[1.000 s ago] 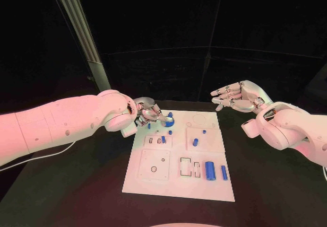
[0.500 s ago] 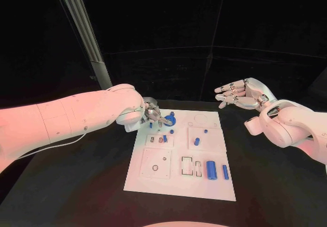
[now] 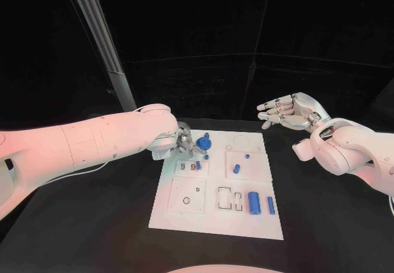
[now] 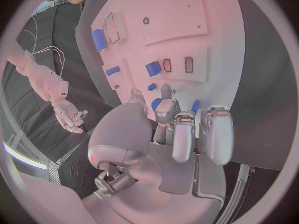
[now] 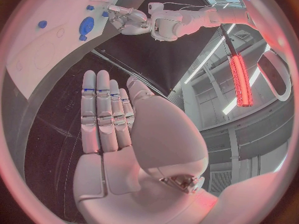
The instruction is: Assemble the parts on the task board
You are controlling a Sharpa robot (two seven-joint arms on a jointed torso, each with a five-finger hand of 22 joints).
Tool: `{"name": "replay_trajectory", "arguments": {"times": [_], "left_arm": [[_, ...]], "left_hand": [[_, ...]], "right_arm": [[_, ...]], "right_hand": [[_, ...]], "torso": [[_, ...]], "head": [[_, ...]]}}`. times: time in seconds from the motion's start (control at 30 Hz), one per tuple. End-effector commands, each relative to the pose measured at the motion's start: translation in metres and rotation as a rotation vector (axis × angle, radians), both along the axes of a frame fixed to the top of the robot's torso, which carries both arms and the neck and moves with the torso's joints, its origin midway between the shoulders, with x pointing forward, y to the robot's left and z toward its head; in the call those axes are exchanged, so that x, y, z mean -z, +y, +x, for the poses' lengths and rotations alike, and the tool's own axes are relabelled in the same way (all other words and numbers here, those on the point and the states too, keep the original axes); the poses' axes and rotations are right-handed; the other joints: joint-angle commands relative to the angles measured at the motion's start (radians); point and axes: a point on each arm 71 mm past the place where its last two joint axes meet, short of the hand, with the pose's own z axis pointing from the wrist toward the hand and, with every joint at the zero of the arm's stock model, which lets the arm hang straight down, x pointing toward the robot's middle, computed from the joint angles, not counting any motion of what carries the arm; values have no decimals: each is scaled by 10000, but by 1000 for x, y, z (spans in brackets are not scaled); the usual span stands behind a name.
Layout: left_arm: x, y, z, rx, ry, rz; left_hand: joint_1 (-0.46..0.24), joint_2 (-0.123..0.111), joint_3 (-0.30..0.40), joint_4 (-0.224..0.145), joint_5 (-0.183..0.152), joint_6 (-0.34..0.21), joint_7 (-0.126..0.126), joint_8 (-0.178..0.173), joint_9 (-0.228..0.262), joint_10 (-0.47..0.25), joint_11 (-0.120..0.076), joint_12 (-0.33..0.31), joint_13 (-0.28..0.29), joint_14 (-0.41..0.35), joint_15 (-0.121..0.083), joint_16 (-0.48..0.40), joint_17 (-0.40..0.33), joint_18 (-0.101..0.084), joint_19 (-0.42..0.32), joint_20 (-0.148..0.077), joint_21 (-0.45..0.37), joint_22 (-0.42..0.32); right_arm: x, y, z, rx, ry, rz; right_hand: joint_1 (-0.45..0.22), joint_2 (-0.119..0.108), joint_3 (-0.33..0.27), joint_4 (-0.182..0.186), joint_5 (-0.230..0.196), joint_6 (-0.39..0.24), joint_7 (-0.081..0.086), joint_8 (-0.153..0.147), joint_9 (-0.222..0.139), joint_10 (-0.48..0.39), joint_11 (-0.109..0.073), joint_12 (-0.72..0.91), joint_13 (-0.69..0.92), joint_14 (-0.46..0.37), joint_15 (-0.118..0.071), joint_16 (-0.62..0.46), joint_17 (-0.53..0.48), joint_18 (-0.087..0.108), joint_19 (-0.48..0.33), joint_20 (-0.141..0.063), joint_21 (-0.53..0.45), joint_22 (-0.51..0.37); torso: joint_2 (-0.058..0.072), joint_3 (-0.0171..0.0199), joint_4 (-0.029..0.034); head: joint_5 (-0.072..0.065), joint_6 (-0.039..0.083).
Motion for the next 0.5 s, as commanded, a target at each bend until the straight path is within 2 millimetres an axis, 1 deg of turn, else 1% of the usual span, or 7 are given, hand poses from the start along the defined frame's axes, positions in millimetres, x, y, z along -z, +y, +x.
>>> {"name": "replay_trajectory", "arguments": {"times": [0.03,0.1,0.23,0.27,0.5], "left_arm": [[4,0,-1,175,185,347],[6,-1,-1,204,253,395],[8,-2,-2,257,322,432],[8,-2,-2,274,330,431],[10,-9,-4,468,408,413]], "left_hand": [[-81,-5,-44,-6,-31,-63,9,73,14,28,-38,67,16,1076,-63,62,2630,-100,412,-74,72,760],[-87,-3,-43,-8,-30,-66,8,78,22,31,-40,72,22,1076,-64,62,2630,-101,413,-75,74,764],[2,69,12,-46,-21,-91,3,114,81,34,-44,82,32,1076,-67,62,2630,-104,417,-80,83,783],[24,79,20,-50,-20,-98,2,122,94,33,-45,82,33,1076,-68,62,2630,-104,417,-80,83,785],[173,139,74,-75,-12,-139,3,166,178,42,-44,103,56,1076,-66,62,2630,-108,423,-78,96,812]], "right_arm": [[-1,1,1,-70,41,52],[-1,1,1,-71,45,49],[0,1,2,-67,56,42],[0,2,2,-68,59,41],[0,3,4,-92,85,34]], "right_hand": [[29,-85,56,4,51,-26,30,-24,-15,-40,72,-63,-18,33,69,-69,-14,37,89,12,-83,-19],[29,-86,58,2,57,-29,31,-24,-15,-42,73,-64,-21,34,70,-74,-15,37,90,13,-88,-22],[22,-93,65,0,77,-43,37,-24,-15,-52,79,-64,-33,35,76,-96,-22,37,94,18,-109,-36],[19,-97,68,-1,87,-50,40,-24,-15,-57,83,-64,-40,35,78,-108,-26,36,96,20,-121,-43],[12,-107,73,-4,102,-64,45,-24,-15,-68,88,-65,-52,34,84,-130,-33,35,99,24,-142,-57]], "torso": [[-2,-2,12],[-6,3,19],[1,2,13],[1,8,14],[0,3,19]], "head": [[-7,-21],[-31,-45],[-16,-75],[-18,-90],[-43,-107]]}}
